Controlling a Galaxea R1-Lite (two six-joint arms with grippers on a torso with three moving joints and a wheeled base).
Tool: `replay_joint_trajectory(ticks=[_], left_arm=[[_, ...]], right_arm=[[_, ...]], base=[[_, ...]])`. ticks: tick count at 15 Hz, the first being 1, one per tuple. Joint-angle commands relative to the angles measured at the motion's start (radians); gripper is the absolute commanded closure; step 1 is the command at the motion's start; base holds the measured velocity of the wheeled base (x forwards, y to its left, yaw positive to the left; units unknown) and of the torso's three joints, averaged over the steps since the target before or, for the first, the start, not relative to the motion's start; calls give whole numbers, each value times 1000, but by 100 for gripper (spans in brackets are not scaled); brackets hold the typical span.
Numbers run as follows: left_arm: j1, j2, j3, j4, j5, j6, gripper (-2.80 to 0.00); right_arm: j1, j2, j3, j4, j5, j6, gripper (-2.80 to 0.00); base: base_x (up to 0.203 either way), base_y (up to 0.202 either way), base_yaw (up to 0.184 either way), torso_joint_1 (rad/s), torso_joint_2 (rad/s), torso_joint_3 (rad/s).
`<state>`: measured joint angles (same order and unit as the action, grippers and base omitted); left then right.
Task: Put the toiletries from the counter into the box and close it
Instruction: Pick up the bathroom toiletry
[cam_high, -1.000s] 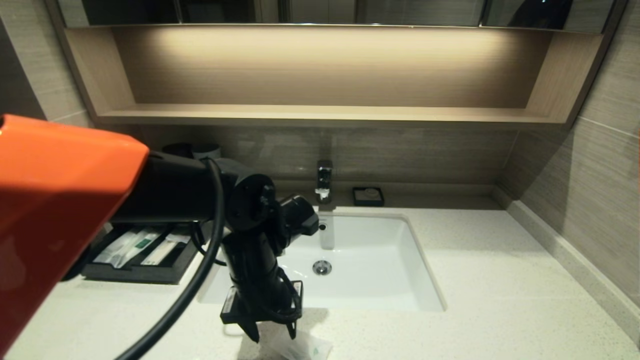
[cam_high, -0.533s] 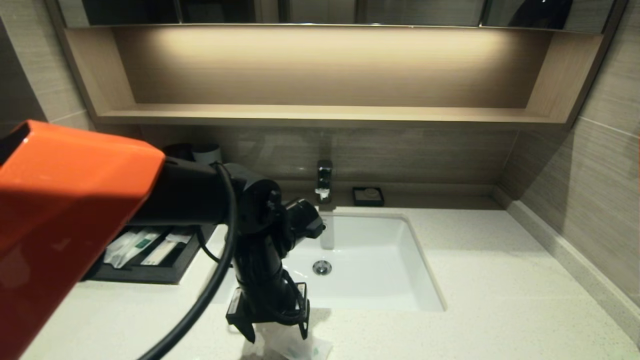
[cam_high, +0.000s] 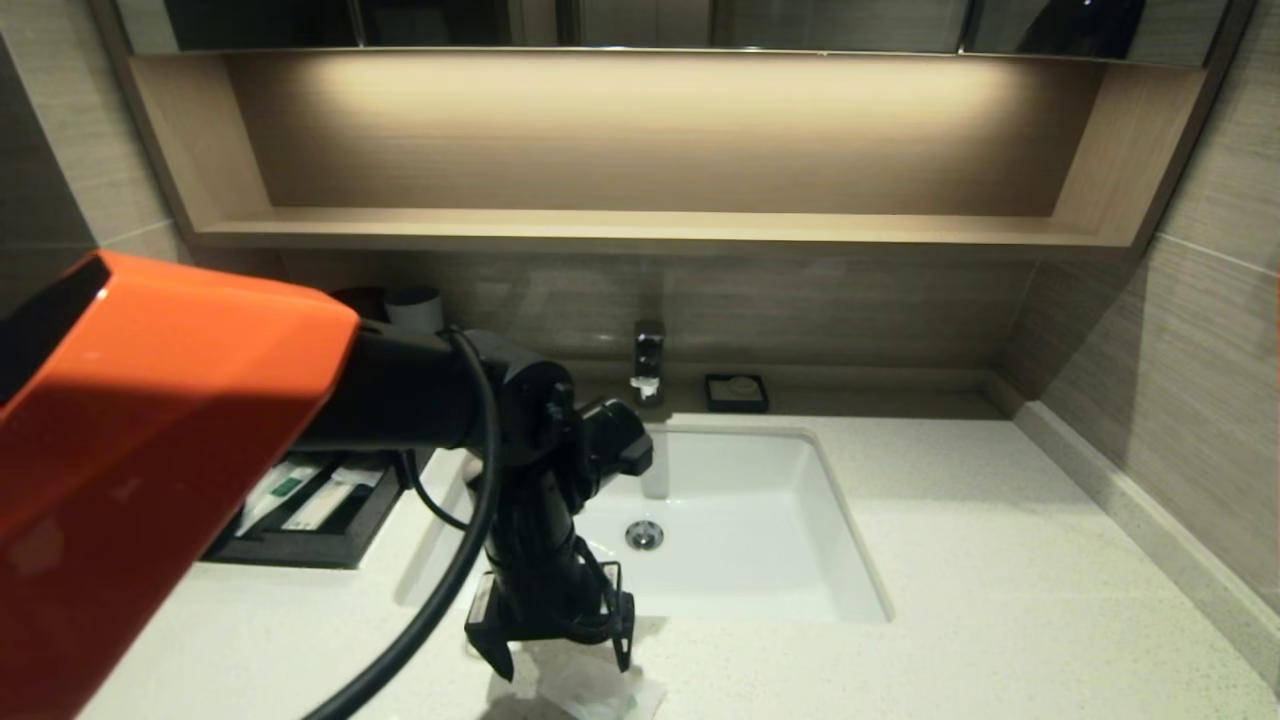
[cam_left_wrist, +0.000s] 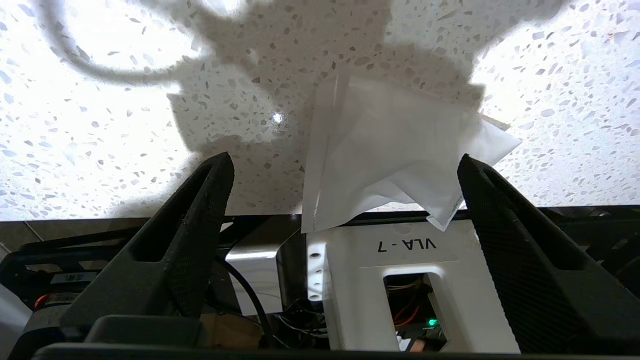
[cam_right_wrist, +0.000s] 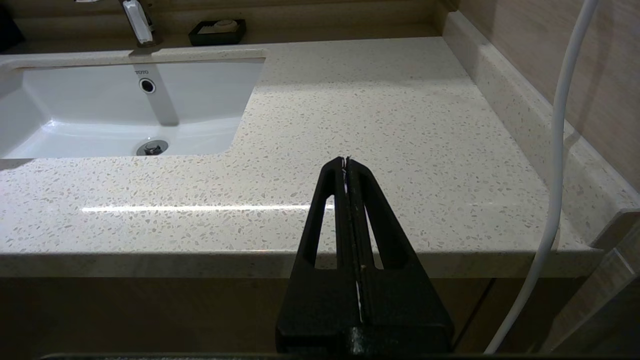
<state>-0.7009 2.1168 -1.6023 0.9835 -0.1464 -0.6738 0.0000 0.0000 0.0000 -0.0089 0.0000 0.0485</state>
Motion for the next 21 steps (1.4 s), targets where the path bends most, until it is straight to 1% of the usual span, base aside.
replay_joint_trajectory(ticks=[1, 9, 10, 21], left_arm=[[0, 5, -2, 6, -1, -4, -280], [1, -6, 13, 6, 1, -4, -280], [1, -5, 13, 6, 2, -4, 0], [1, -1, 19, 6, 5, -3, 0]], right_arm=[[0, 2, 0, 0, 0, 1, 0], [0, 2, 0, 0, 0, 1, 0], [0, 2, -1, 0, 0, 1, 0], [0, 2, -1, 0, 0, 1, 0]], base=[[0, 0, 0, 0, 0, 0], [0, 0, 0, 0, 0, 0], [0, 0, 0, 0, 0, 0], [0, 0, 0, 0, 0, 0]])
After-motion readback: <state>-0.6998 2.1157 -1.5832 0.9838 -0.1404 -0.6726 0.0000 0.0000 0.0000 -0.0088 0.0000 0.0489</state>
